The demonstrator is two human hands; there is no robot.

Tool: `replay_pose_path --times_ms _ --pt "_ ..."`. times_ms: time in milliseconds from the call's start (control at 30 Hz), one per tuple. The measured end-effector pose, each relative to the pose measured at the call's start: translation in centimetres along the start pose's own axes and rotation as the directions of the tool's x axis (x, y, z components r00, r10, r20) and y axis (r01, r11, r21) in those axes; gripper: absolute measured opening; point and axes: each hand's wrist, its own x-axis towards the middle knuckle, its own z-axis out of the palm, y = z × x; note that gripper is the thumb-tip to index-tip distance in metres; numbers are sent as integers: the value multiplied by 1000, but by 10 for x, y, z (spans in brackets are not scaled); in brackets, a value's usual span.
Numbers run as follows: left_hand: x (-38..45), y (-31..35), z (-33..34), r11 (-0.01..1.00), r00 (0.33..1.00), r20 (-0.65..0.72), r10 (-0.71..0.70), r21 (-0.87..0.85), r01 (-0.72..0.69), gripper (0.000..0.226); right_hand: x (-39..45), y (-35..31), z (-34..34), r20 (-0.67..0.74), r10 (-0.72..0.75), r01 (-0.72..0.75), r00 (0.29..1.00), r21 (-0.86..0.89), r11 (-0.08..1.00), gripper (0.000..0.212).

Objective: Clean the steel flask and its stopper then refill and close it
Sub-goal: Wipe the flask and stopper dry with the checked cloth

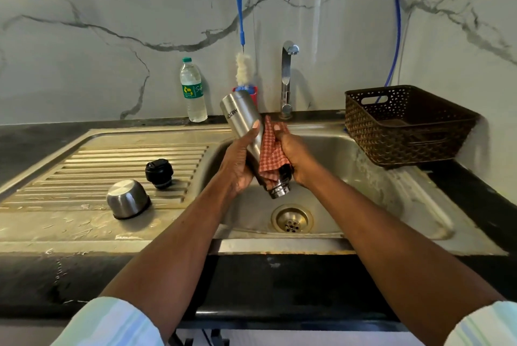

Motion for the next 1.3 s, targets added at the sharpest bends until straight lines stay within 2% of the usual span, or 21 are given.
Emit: replay_pose_path --times_ms 100,200,300,367,467,567,633,667,700,767,800,867,933,1000,1033,1100,1133,1167,1233,1267,1300 --pt "6 6 -5 995 995 -64 75 -56 -78 40 -10 10 16 48 -256 256 965 -360 897 40" --pt "7 15 -17 982 987 -98 124 -128 -136 44 -10 21 38 108 -349 348 931 -551 758 60" --pt "4 21 -22 986 990 -93 108 -120 -119 43 -13 1 26 186 -177 238 966 -386 891 43" --pt "4 25 -22 985 995 -55 89 -144 -96 45 -17 -11 9 347 67 -54 935 -48 997 50" --pt "4 27 -18 986 994 -30 101 -131 -104 53 -24 -16 -4 508 171 -305 844 192 933 68" --pt "5 27 -17 990 991 -19 134 -41 -134 46 -24 -17 -7 420 185 -255 888 117 960 56" --pt "3 32 -14 986 985 -59 160 50 -157 58 -24 -18 -5 237 79 -23 968 -228 973 59" --pt "3 35 -11 987 985 -81 150 69 -145 62 -22 -13 -3 164 -59 134 985 -495 858 68" --pt "4 35 -9 992 987 -108 122 48 -117 64 -17 -6 0 143 -222 254 965 -731 633 80" --pt "6 34 -7 996 980 -196 46 -62 -59 60 -11 6 8 235 -375 337 897 -911 235 97" --pt "6 35 -8 991 973 -229 26 -124 -55 55 -11 6 10 258 -354 355 899 -903 242 98" --pt "7 37 -15 977 972 -227 61 -184 -104 46 -13 0 11 274 -141 302 951 -734 608 84" --pt "7 39 -22 964 971 -188 148 -190 -184 40 -15 -6 1 394 166 -23 904 -342 939 61" --pt "7 42 -23 945 965 -165 203 -226 -238 45 -16 -5 -11 509 246 -326 825 72 943 62" --pt "7 42 -23 940 963 -170 207 -240 -244 52 -16 -6 -14 509 252 -364 823 133 922 65" --pt "9 40 -20 959 970 -197 146 -212 -187 57 -15 -8 -8 353 185 -159 917 -103 982 68" --pt "8 38 -17 975 977 -199 83 -188 -121 55 -16 -7 -3 257 64 43 964 -390 920 74" --pt "7 36 -16 984 981 -196 11 -174 -46 56 -15 -4 2 224 -102 227 969 -662 714 84" --pt "3 34 -12 982 969 -216 -118 -172 81 59 -10 7 8 317 -324 397 891 -891 221 98" --pt "3 33 -13 979 959 -241 -149 -172 109 59 -9 10 11 337 -331 403 881 -902 154 101" --pt "2 33 -15 981 956 -258 -140 -166 99 58 -9 12 12 319 -281 389 905 -888 246 99"
